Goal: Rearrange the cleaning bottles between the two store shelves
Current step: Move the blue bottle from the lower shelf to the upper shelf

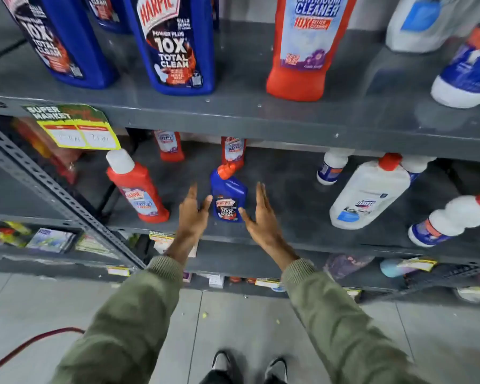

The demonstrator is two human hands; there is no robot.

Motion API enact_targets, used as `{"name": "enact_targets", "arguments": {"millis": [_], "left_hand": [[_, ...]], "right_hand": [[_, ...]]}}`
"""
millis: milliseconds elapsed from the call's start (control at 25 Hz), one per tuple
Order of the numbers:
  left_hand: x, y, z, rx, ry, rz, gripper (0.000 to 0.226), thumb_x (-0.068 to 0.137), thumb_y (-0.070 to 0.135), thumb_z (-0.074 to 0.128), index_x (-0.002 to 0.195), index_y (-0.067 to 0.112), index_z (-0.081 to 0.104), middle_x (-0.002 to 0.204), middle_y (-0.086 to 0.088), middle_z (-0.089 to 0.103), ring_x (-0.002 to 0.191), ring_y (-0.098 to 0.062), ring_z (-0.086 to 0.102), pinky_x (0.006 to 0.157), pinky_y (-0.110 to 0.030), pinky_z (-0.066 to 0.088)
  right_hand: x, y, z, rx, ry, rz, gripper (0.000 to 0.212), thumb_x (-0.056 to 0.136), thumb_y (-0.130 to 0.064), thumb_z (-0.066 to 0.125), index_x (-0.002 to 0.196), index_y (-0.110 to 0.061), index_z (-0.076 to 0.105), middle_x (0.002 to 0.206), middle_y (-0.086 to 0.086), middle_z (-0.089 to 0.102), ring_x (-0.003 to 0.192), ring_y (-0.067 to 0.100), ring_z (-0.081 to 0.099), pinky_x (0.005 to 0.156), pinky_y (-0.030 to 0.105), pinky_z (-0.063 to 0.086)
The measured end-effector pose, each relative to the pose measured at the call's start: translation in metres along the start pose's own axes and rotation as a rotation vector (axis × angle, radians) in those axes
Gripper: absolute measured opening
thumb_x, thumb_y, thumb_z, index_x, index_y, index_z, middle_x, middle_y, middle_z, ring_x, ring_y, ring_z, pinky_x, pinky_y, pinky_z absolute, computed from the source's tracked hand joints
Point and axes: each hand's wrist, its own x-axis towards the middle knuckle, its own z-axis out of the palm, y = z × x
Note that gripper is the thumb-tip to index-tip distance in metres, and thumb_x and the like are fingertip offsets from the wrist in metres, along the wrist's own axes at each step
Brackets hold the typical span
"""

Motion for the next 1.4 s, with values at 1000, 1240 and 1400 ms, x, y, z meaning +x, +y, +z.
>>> {"name": "enact_targets", "arguments": {"millis": [1000,1240,1400], "left_hand": [[-0.089,0.328,-0.029,-0.252,0.111,0.753,0.02,0.084,0.028,0.071,0.102,0.024,0.075,0.083,0.007,0.08,0.078,0.0,0.072,0.074,-0.038,0.059],[-0.058,0.348,-0.002,-0.155,0.195,0.703,0.014,0.086,0.026,0.071,0.096,0.017,0.075,0.077,-0.001,0.079,0.073,-0.014,0.073,0.071,-0.043,0.058],[-0.046,0.345,0.01,-0.125,0.199,0.683,0.016,0.089,0.028,0.068,0.096,0.016,0.074,0.076,-0.002,0.078,0.069,-0.018,0.072,0.069,-0.043,0.06]], "right_hand": [[-0.059,-0.167,-0.307,0.325,0.399,-0.375,0.031,0.101,-0.026,0.047,0.129,-0.038,0.049,0.113,-0.019,0.068,0.108,-0.001,0.063,0.096,0.022,0.05],[-0.003,-0.153,-0.318,0.335,0.403,-0.306,0.037,0.103,-0.019,0.045,0.139,-0.024,0.05,0.125,0.007,0.067,0.113,0.016,0.064,0.095,0.033,0.051],[0.005,-0.151,-0.318,0.299,0.365,-0.265,0.038,0.105,-0.016,0.043,0.143,-0.02,0.046,0.116,-0.002,0.065,0.099,-0.002,0.063,0.076,0.008,0.052]]}}
